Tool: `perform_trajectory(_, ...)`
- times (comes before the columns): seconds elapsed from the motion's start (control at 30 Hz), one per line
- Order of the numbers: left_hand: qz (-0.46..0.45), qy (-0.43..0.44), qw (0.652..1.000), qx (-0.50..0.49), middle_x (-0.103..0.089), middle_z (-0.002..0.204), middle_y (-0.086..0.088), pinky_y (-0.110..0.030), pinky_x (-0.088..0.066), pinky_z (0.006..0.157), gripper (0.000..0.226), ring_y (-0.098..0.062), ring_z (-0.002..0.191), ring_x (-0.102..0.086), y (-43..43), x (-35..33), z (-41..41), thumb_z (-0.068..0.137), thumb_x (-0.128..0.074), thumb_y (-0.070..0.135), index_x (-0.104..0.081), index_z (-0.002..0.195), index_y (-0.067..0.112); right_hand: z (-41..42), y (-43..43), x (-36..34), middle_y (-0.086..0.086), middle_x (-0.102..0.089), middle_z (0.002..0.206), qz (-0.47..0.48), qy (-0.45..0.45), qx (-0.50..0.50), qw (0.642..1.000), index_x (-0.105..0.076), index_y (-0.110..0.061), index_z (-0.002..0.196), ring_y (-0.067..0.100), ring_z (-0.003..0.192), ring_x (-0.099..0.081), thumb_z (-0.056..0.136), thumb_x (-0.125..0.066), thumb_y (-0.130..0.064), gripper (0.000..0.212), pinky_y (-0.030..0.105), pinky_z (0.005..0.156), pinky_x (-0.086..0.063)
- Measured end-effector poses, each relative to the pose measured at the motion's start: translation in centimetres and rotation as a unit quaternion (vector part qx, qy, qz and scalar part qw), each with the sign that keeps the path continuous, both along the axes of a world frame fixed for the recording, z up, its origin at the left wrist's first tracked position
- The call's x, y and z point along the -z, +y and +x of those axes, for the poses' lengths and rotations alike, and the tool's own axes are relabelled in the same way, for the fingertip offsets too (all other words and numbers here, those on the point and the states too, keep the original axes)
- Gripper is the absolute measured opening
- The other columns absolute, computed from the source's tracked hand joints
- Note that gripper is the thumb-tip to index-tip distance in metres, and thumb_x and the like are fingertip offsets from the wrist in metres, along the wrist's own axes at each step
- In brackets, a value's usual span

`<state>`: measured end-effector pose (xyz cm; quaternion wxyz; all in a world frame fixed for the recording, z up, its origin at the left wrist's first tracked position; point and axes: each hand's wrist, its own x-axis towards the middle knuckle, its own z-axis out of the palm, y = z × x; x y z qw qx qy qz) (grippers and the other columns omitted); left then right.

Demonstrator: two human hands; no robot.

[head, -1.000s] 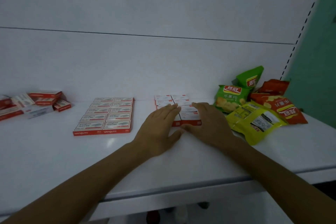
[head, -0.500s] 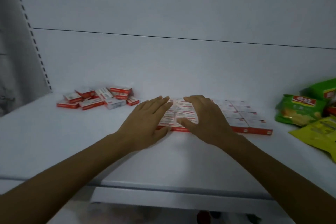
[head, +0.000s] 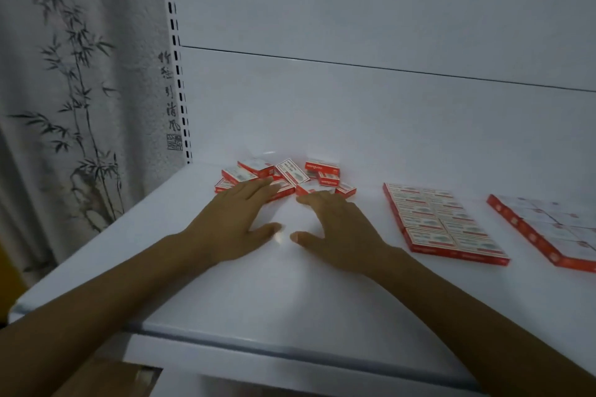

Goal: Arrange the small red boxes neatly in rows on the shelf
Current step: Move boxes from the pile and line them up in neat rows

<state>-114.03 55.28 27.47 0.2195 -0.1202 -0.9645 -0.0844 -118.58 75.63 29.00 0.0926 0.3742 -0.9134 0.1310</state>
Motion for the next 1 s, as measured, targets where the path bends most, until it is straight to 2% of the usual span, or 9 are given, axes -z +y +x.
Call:
perform_trajectory(0.1,0.006,0.009,1.000,0.016,-0.041,0.145,-0.005,-0.036,-0.035,0.104,0.070,-0.023,0.131,-0.039,-1.7,0.0,-1.4,0.082,-0.043,0.058,-0.038,0.140,0.019,-0.3,-2.1,-0.1,-0.003,-0.031,0.148,0.027,-0.014,0.019,0.999,-0.031,-0.025,0.140,0.018,0.135,-0.028,0.089,-0.049,-0.049,0.060,0.037,0.110,-0.027)
perform_trajectory(0.17,0.025,0.005,0.999,0.024,-0.043,0.142,-0.005,-0.035,-0.034,0.104,0.066,-0.024,0.130,-0.040,-2.2,0.2,-2.1,0.084,-0.047,0.053,-0.040,0.139,0.018,-0.9,-3.5,-0.4,0.000,-0.033,0.147,0.037,0.012,0.036,0.999,-0.031,-0.021,0.140,0.020,0.132,-0.032,0.090,-0.048,-0.046,0.059,0.037,0.106,-0.031)
perform_trajectory(0.3,0.090,0.012,0.995,0.044,-0.052,0.133,-0.002,-0.034,-0.039,0.099,0.061,-0.021,0.122,-0.046,-2.9,1.0,-2.5,0.083,-0.051,0.051,-0.045,0.134,0.019,-1.4,-6.4,0.8,0.005,-0.035,0.146,-0.014,0.032,0.039,0.999,-0.034,-0.017,0.141,0.024,0.132,-0.034,0.093,-0.047,-0.035,0.053,0.041,0.105,-0.033)
perform_trajectory(0.4,0.119,0.020,0.992,0.035,-0.051,0.132,0.000,-0.032,-0.038,0.098,0.057,-0.019,0.123,-0.044,-3.2,1.0,-2.7,0.085,-0.055,0.047,-0.045,0.134,0.020,-1.9,-6.9,1.6,0.004,-0.056,0.128,-0.052,0.021,0.011,0.998,-0.054,-0.017,0.126,0.024,0.117,-0.050,0.088,-0.046,-0.036,0.044,0.043,0.095,-0.042)
perform_trajectory(0.47,0.131,0.016,0.991,0.014,-0.047,0.136,0.000,-0.036,-0.039,0.099,0.056,-0.018,0.125,-0.040,-3.2,0.7,-2.7,0.086,-0.058,0.041,-0.042,0.136,0.021,-2.4,-6.6,1.2,0.002,-0.067,0.107,-0.091,0.061,0.008,0.994,-0.065,-0.017,0.108,0.023,0.098,-0.059,0.082,-0.053,-0.037,0.035,0.042,0.084,-0.048)
perform_trajectory(0.57,0.137,0.004,0.991,0.011,-0.046,0.138,-0.001,-0.040,-0.040,0.099,0.059,-0.020,0.126,-0.039,-2.9,0.4,-2.5,0.086,-0.056,0.045,-0.040,0.137,0.021,-2.1,-6.6,1.2,0.000,-0.066,0.095,-0.175,0.052,0.026,0.983,-0.065,-0.017,0.103,0.015,0.086,-0.059,0.082,-0.062,-0.021,0.022,0.036,0.079,-0.050)
perform_trajectory(0.7,0.086,-0.033,0.996,0.010,-0.040,0.144,0.002,-0.036,-0.035,0.101,0.067,-0.017,0.131,-0.033,-2.8,1.0,-2.7,0.085,-0.052,0.056,-0.035,0.140,0.022,-2.4,-6.6,1.5,0.000,-0.061,0.104,-0.221,0.014,0.064,0.973,-0.060,-0.018,0.109,0.017,0.096,-0.055,0.077,-0.056,-0.026,0.033,0.034,0.083,-0.046)
perform_trajectory(0.87,0.084,-0.020,0.996,0.020,-0.043,0.141,0.001,-0.034,-0.034,0.101,0.063,-0.018,0.131,-0.033,-2.8,1.3,-2.7,0.086,-0.052,0.052,-0.037,0.139,0.021,-2.6,-6.0,2.6,0.003,-0.053,0.122,-0.126,-0.021,0.086,0.988,-0.051,-0.019,0.125,0.021,0.113,-0.048,0.082,-0.064,-0.033,0.047,0.040,0.097,-0.039)
perform_trajectory(1.0,0.078,-0.027,0.996,0.027,-0.044,0.141,0.000,-0.035,-0.033,0.103,0.061,-0.020,0.130,-0.033,-2.8,1.1,-2.7,0.087,-0.053,0.049,-0.038,0.139,0.022,-2.8,-5.7,1.9,-0.001,-0.061,0.102,-0.177,-0.015,0.086,0.980,-0.056,-0.020,0.118,0.015,0.091,-0.057,0.077,-0.069,-0.038,0.046,0.040,0.082,-0.049)
